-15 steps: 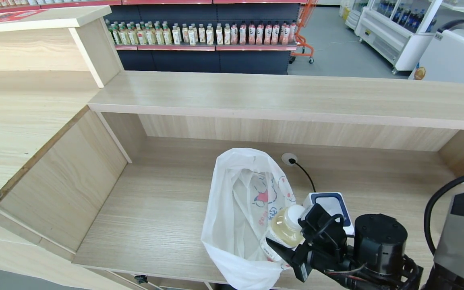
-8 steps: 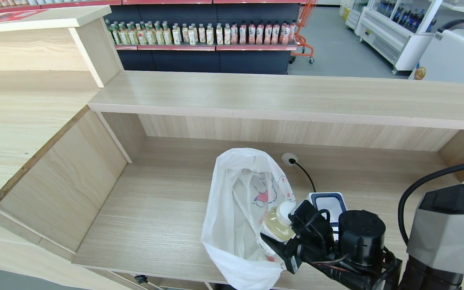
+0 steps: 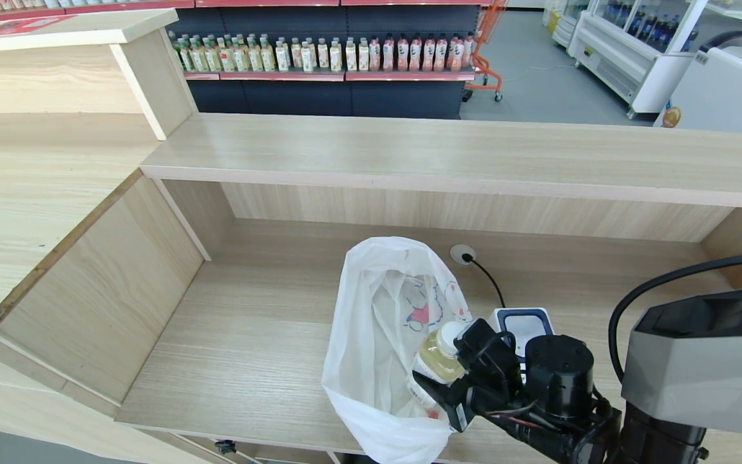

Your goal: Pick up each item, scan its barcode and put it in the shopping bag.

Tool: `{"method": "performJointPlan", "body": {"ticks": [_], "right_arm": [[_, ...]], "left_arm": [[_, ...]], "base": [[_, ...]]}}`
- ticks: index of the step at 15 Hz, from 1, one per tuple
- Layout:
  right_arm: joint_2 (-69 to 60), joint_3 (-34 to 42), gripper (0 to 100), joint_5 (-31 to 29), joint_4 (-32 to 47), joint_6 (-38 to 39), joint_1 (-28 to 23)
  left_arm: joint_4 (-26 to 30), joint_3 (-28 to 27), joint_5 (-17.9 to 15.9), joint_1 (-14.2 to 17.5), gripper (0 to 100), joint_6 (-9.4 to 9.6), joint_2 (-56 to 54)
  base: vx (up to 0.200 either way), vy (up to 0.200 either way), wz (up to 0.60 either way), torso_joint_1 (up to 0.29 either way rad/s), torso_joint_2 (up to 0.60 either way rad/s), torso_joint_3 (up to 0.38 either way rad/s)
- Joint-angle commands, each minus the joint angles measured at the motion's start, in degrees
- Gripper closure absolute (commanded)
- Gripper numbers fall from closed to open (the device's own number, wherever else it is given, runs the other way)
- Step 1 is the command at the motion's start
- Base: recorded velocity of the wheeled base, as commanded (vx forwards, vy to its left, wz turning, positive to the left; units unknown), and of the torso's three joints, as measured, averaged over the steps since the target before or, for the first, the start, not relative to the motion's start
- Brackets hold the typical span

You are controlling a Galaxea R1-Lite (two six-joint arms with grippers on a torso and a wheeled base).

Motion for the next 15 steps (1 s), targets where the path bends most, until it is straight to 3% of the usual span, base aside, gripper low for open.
{"method": "performJointPlan", "body": {"ticks": [1, 2, 6, 11, 15], "right_arm": [[1.4, -0.3, 100, 0.3, -0.1, 0.3, -0.2], [1.4, -0.3, 0, 0.3, -0.1, 0.3, -0.2], [0.7, -0.1, 0, 0.3, -0.1, 0.3, 0.1], [-18.5, 5.1, 0, 1.5, 3.5, 0.3, 0.8], [-50.5, 2.5, 0, -4.3, 35.0, 4.1, -0.4]], "left_arm": [[0.0, 0.0, 0.0, 0.0, 0, 0.00, 0.0], [0.0, 0.0, 0.0, 0.0, 0, 0.00, 0.0], [0.0, 0.0, 0.0, 0.0, 0, 0.00, 0.0], [0.0, 0.0, 0.0, 0.0, 0, 0.00, 0.0], [0.0, 0.0, 0.0, 0.0, 0, 0.00, 0.0]], "base": [[0.000, 0.000, 0.00, 0.000, 0.00, 0.000], [0.000, 0.000, 0.00, 0.000, 0.00, 0.000], [0.000, 0.000, 0.00, 0.000, 0.00, 0.000], [0.000, 0.000, 0.00, 0.000, 0.00, 0.000], [0.000, 0.000, 0.00, 0.000, 0.00, 0.000]]}}
